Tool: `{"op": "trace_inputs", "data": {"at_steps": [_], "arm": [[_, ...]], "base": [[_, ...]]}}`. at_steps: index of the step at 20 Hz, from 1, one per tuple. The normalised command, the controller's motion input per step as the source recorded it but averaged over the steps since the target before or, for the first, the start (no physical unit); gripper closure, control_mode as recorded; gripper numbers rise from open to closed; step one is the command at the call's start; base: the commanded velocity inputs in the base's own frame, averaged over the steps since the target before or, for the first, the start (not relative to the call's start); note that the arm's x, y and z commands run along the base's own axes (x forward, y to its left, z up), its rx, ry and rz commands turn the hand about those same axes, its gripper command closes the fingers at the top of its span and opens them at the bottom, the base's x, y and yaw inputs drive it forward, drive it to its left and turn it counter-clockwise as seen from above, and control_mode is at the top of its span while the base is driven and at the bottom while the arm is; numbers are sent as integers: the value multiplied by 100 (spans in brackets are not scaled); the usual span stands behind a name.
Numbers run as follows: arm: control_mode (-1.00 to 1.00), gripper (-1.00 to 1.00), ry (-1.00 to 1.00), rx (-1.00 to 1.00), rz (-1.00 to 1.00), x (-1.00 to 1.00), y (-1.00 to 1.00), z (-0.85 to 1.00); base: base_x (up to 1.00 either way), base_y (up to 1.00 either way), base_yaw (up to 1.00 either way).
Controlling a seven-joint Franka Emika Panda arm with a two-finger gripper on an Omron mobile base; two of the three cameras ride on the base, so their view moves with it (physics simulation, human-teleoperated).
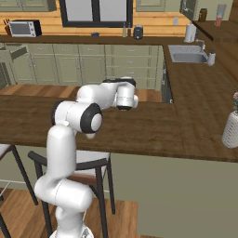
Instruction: Take a straw from the drawer in front and place it inside the glass cup on the dining counter.
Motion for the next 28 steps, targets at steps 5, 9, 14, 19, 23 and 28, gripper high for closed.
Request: {"op": "trace_inputs", "data": {"at_steps": [5,9,14,19,23,28], "arm": [[-100,100,0,0,0,20,0,-8],[-100,100,0,0,0,18,0,-18],[-100,100,0,0,0,4,0,-17],[-100,100,0,0,0,-10,0,-19],[-100,-100,0,0,0,-31,0,-10],[-100,-100,0,-3,0,-18,0,-2]], "base": [[0,0,0],[0,0,0],[0,0,0],[0,0,0],[0,0,0],[0,0,0]]}}
